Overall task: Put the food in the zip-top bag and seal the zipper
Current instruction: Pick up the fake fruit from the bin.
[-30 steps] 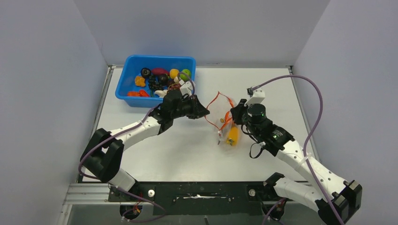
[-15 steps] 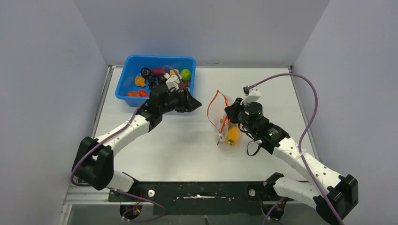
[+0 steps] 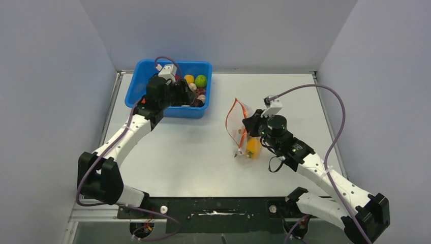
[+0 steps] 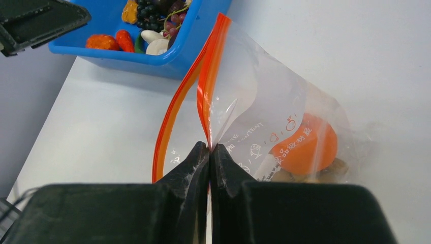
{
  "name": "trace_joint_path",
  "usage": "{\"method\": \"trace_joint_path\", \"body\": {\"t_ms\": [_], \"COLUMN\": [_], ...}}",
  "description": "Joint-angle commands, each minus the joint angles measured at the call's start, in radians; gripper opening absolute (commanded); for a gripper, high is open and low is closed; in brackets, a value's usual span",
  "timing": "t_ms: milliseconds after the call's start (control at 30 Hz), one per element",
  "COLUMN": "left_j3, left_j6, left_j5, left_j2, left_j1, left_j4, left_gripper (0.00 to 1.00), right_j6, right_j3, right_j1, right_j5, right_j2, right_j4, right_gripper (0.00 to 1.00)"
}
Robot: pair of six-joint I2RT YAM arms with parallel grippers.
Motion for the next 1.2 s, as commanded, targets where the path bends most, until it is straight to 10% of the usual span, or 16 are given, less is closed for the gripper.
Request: {"method": "trace_joint_path", "body": {"t_ms": [0,1167], "left_j3": [0.106,0.563], "left_j6": [0.104,0.206], "left_j5": [-0.099,-0.147], "left_j2": [0.033,0.540], "left_j1": [0.054,0.258], "left_j4": [-0.048,-0.153], "left_gripper": [0.70,0.72], "right_j6": [-0.027,-0.052], "right_j3": [-0.012,0.006], "right_j1": [-0.007,-0.017], "right_j5": [-0.004,-0.041], "right_j2": [-0.051,0.000], "right_j4": [0.068,0.127], "right_gripper": [0.00,0.00]}}
